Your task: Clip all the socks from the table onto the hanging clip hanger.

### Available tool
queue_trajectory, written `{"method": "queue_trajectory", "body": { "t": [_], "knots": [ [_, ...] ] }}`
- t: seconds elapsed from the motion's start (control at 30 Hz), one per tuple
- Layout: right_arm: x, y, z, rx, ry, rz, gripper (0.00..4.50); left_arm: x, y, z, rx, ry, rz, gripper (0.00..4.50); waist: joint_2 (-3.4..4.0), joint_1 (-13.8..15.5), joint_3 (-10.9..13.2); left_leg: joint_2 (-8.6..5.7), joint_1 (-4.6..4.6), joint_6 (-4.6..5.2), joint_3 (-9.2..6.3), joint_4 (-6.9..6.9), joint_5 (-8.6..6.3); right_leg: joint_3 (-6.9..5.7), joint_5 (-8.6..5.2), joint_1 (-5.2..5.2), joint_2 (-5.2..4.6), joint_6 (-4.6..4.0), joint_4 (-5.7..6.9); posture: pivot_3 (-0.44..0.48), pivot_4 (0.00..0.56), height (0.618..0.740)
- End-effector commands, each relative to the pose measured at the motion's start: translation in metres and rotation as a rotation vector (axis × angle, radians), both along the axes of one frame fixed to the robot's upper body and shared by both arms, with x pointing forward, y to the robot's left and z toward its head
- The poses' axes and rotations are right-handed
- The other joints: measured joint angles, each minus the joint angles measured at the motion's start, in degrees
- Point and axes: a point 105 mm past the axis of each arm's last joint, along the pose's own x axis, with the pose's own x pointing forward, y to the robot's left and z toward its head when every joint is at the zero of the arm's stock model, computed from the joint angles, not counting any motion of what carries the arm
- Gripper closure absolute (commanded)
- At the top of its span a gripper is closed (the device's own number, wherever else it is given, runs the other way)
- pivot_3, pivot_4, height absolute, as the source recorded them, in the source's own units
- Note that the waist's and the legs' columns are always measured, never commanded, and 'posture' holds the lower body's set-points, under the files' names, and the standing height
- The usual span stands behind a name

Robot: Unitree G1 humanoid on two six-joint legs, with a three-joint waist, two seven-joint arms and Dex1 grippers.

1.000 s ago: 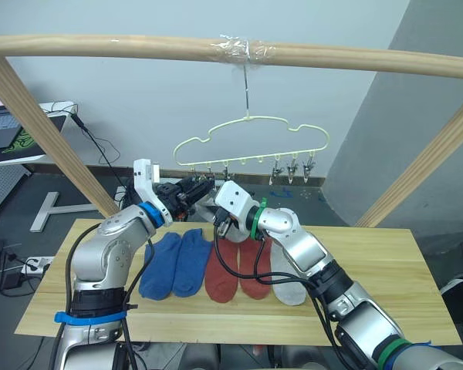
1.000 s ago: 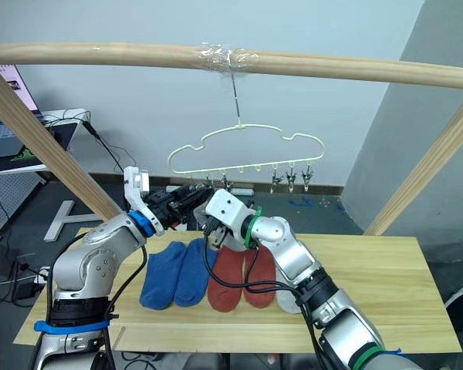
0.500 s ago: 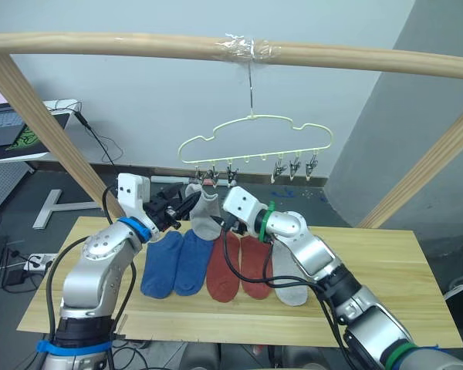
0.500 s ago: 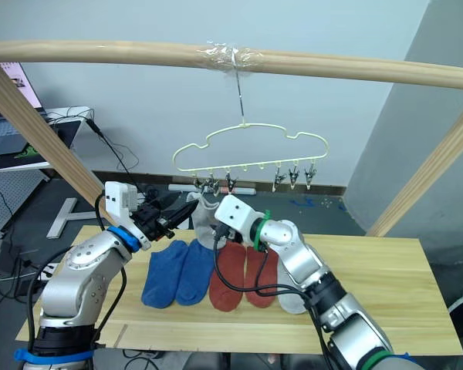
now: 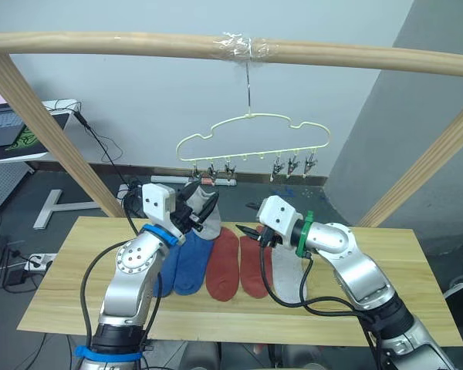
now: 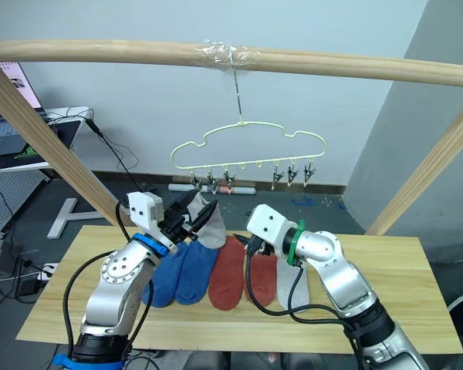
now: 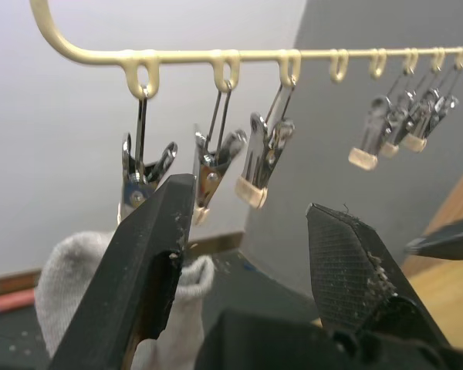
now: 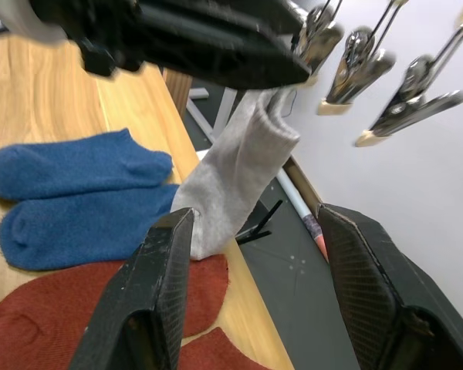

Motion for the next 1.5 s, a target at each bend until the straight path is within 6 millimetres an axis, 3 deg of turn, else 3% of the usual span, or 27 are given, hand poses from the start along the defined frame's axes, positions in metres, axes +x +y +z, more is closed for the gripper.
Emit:
{"method": "queue_trajectory", "body": {
  "t": [0.03, 0.4, 0.63, 1.1, 1.2, 1.27, 1.5],
  "knots": [
    [-0.003, -0.007, 0.026, 0.052, -0.052, -0.007, 1.89, 0.006, -0.001, 0.008, 0.000, -0.061, 0.056, 1.83, -0.01, 0.0, 0.0, 0.00, 0.00, 0.00, 0.00, 0.02, 0.00, 0.01, 0.00, 0.00, 0.00, 0.00, 0.00, -0.002, 0.146, 0.710],
    [-0.006, -0.019, 0.043, 0.061, -0.075, -0.008, 1.89, 0.017, -0.019, 0.011, -0.033, -0.049, 0.042, 1.83, -0.02, -0.6, 0.0, -0.02, -0.02, 0.00, 0.03, 0.05, 0.00, 0.03, 0.00, 0.01, 0.00, 0.00, 0.00, -0.021, 0.151, 0.710],
    [-0.004, -0.025, 0.045, 0.060, -0.076, -0.011, 1.89, 0.027, -0.020, 0.011, -0.052, -0.059, 0.094, 1.83, -0.02, -1.3, 0.0, -0.02, -0.02, 0.00, 0.03, 0.05, 0.00, 0.04, 0.00, 0.01, 0.00, 0.01, 0.00, -0.029, 0.149, 0.710],
    [-0.005, -0.027, 0.047, 0.056, -0.076, 0.004, 1.89, 0.026, -0.012, 0.000, -0.069, -0.029, 0.146, 1.83, -0.02, -1.5, 0.0, -0.02, -0.01, 0.00, 0.04, 0.05, 0.00, 0.04, 0.00, 0.01, 0.00, 0.01, 0.02, -0.028, 0.147, 0.710],
    [-0.006, -0.026, 0.047, 0.058, -0.078, 0.013, 1.84, 0.027, -0.010, -0.004, -0.069, -0.019, 0.156, 2.37, -0.02, -1.5, 0.0, -0.03, -0.01, 0.00, 0.04, 0.06, 0.00, 0.05, 0.00, 0.01, 0.00, 0.01, 0.02, -0.028, 0.147, 0.710],
    [-0.007, -0.026, 0.048, 0.059, -0.079, 0.018, 1.84, 0.027, -0.010, -0.004, -0.065, -0.021, 0.159, 2.99, -0.02, -1.5, 0.0, -0.02, -0.01, 0.00, 0.04, 0.06, 0.00, 0.04, 0.01, 0.01, 0.00, 0.01, 0.03, -0.028, 0.148, 0.710],
    [-0.007, -0.026, 0.049, 0.054, -0.081, 0.033, 1.84, 0.031, -0.012, 0.001, -0.068, -0.043, 0.177, 2.99, -0.02, -1.5, 0.0, -0.02, -0.01, 0.00, 0.04, 0.06, 0.00, 0.04, 0.00, 0.01, 0.00, 0.01, 0.03, -0.028, 0.148, 0.710]
  ]
}}
